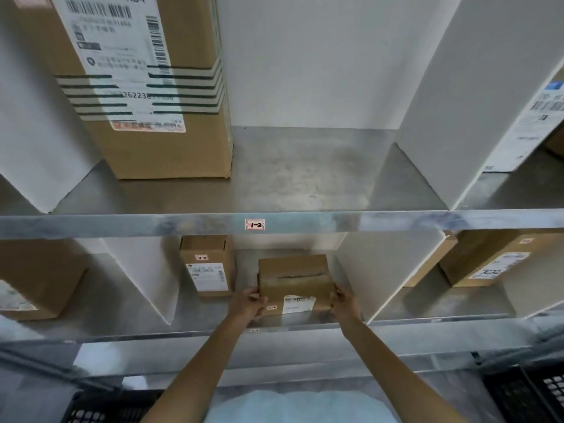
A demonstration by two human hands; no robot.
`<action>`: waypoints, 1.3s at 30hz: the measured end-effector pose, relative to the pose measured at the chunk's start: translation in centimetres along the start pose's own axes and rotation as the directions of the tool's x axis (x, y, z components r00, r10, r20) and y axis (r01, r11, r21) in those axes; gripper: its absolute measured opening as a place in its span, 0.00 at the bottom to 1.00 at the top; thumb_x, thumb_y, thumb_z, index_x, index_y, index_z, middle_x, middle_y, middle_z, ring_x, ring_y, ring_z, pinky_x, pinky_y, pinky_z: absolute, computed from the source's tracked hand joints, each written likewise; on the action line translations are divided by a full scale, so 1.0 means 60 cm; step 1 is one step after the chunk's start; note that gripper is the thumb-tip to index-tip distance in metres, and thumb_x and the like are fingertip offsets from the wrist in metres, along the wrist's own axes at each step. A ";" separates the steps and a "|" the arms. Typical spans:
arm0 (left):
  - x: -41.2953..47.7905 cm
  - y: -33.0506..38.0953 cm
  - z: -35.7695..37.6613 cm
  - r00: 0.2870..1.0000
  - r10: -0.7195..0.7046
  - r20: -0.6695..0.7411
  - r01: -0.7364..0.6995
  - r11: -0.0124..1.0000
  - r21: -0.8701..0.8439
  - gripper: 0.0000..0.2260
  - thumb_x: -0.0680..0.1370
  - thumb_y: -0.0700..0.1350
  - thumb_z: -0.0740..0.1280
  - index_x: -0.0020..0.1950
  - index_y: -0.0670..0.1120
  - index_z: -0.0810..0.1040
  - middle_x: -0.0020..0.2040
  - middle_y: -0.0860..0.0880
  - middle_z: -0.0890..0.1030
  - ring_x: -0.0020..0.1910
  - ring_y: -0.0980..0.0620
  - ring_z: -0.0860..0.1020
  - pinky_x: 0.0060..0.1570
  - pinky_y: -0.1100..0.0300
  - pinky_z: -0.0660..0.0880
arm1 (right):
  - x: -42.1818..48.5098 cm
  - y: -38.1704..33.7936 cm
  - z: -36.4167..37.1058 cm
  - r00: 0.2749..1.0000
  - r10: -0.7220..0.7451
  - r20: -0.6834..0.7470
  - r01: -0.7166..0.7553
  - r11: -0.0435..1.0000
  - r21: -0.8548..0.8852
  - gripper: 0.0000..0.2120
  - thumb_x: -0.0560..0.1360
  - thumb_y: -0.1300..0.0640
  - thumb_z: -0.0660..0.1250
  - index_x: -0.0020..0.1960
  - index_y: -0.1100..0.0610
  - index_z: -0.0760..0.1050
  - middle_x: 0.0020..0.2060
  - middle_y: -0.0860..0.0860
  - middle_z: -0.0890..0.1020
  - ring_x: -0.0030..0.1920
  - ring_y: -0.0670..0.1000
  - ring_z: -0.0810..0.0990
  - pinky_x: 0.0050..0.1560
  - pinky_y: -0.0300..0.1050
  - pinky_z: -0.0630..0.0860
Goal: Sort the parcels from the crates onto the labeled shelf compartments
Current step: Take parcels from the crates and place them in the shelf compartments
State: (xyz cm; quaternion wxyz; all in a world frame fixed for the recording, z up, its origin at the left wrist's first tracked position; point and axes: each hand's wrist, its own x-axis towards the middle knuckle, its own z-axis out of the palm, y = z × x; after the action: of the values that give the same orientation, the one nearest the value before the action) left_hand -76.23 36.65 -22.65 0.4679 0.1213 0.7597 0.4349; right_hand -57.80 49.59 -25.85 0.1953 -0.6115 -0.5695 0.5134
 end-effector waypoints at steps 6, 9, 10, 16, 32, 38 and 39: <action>0.025 0.020 0.007 0.998 -0.020 -0.053 0.019 1.000 -0.023 0.16 0.75 0.34 0.67 0.63 0.37 0.74 0.46 0.42 0.79 0.35 0.51 0.77 0.40 0.57 0.79 | 0.038 0.004 0.001 0.999 -0.038 0.026 0.039 0.998 -0.051 0.14 0.76 0.63 0.62 0.59 0.56 0.78 0.34 0.45 0.75 0.40 0.54 0.73 0.45 0.52 0.73; 0.035 0.026 0.013 0.997 -0.002 -0.079 0.001 1.000 -0.012 0.14 0.76 0.34 0.67 0.61 0.37 0.76 0.39 0.45 0.79 0.33 0.51 0.77 0.39 0.59 0.79 | 0.050 -0.008 0.002 0.999 -0.038 0.020 0.039 0.998 -0.046 0.14 0.76 0.64 0.61 0.59 0.54 0.77 0.36 0.49 0.76 0.36 0.52 0.72 0.41 0.48 0.72; 0.039 0.028 0.014 0.996 0.009 -0.092 -0.010 1.000 -0.010 0.13 0.76 0.34 0.67 0.61 0.37 0.76 0.37 0.46 0.78 0.33 0.51 0.77 0.40 0.57 0.79 | 0.053 -0.009 0.003 0.999 -0.052 0.015 0.052 0.997 -0.050 0.14 0.76 0.63 0.61 0.59 0.55 0.77 0.37 0.50 0.77 0.36 0.52 0.72 0.40 0.48 0.71; 0.049 0.039 0.016 0.988 0.021 -0.151 -0.027 0.999 -0.043 0.05 0.75 0.35 0.68 0.50 0.39 0.76 0.34 0.46 0.77 0.32 0.50 0.77 0.40 0.55 0.78 | 0.058 -0.017 0.003 0.999 -0.051 0.015 0.051 0.998 -0.029 0.09 0.77 0.61 0.62 0.48 0.47 0.75 0.34 0.45 0.74 0.33 0.46 0.70 0.44 0.48 0.70; 0.010 0.020 0.019 0.953 0.136 -0.271 -0.143 0.990 -0.007 0.11 0.79 0.50 0.63 0.47 0.43 0.77 0.38 0.48 0.78 0.34 0.53 0.75 0.36 0.60 0.74 | 0.040 -0.002 -0.030 0.997 0.044 0.062 -0.049 0.996 0.070 0.30 0.63 0.26 0.63 0.53 0.47 0.69 0.40 0.49 0.73 0.36 0.51 0.71 0.38 0.42 0.68; -0.063 0.003 0.034 0.914 0.181 -0.363 -0.227 0.970 -0.088 0.09 0.81 0.49 0.58 0.41 0.52 0.70 0.36 0.54 0.70 0.34 0.59 0.70 0.32 0.67 0.68 | -0.053 -0.040 -0.053 0.954 -0.297 -0.043 0.298 0.954 0.026 0.24 0.79 0.51 0.62 0.72 0.57 0.63 0.66 0.55 0.70 0.68 0.55 0.67 0.67 0.46 0.61; -0.071 0.001 0.034 0.900 0.203 -0.385 -0.248 0.966 -0.073 0.11 0.81 0.49 0.58 0.38 0.52 0.69 0.36 0.54 0.70 0.36 0.56 0.70 0.35 0.63 0.67 | -0.064 -0.041 -0.054 0.933 -0.358 -0.028 0.359 0.933 0.013 0.24 0.79 0.52 0.62 0.72 0.58 0.63 0.67 0.54 0.69 0.68 0.54 0.67 0.67 0.42 0.61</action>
State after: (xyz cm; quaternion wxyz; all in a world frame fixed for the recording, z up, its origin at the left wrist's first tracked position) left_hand -72.28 35.30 -20.41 0.2671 0.0949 0.7882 0.5462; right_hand -55.61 47.96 -20.98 0.2983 -0.5022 -0.6643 0.4663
